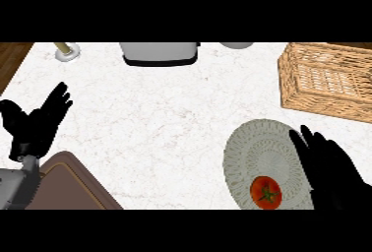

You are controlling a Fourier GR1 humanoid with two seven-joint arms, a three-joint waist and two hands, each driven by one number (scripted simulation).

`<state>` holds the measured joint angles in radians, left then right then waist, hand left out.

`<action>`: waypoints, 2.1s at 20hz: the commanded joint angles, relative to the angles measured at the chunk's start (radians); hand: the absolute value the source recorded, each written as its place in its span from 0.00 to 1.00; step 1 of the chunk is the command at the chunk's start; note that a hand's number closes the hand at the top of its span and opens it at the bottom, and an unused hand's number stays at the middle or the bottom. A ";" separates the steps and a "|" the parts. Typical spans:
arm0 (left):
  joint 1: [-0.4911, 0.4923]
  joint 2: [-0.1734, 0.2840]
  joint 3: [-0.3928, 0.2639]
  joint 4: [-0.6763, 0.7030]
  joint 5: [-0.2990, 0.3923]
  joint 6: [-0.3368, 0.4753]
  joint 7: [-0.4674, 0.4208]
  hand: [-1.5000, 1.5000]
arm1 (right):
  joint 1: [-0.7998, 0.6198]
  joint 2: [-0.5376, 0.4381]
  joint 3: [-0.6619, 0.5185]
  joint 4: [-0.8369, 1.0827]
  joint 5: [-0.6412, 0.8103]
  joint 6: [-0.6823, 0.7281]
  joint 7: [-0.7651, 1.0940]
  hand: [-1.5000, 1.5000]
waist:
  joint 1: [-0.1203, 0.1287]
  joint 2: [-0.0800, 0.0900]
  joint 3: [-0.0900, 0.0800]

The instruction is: Pick the tomato from the placemat and place it in the basket

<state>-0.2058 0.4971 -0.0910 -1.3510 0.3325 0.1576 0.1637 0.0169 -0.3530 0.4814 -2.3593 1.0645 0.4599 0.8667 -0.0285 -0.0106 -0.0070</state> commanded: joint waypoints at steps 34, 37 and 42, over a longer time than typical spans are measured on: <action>-0.008 -0.082 0.023 -0.056 -0.085 -0.001 0.050 0.50 | 0.394 0.090 -0.216 0.222 -0.206 -0.548 -0.704 0.00 | 0.023 0.010 0.008; -0.022 -0.080 0.077 0.103 -0.064 -0.095 -0.086 0.50 | 0.367 0.126 -0.157 0.344 -0.121 -0.553 -0.675 0.00 | 0.021 0.012 0.007; -0.037 -0.076 0.091 0.016 -0.082 -0.081 0.041 0.50 | 0.301 0.168 -0.149 0.473 -0.077 -0.556 -0.652 0.00 | 0.026 0.011 0.007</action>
<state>-0.2081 0.4233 -0.0202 -1.3421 0.2551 0.0854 0.1613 0.3412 -0.2011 0.3416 -2.0080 0.9670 -0.0625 0.2380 -0.0028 -0.0002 0.0001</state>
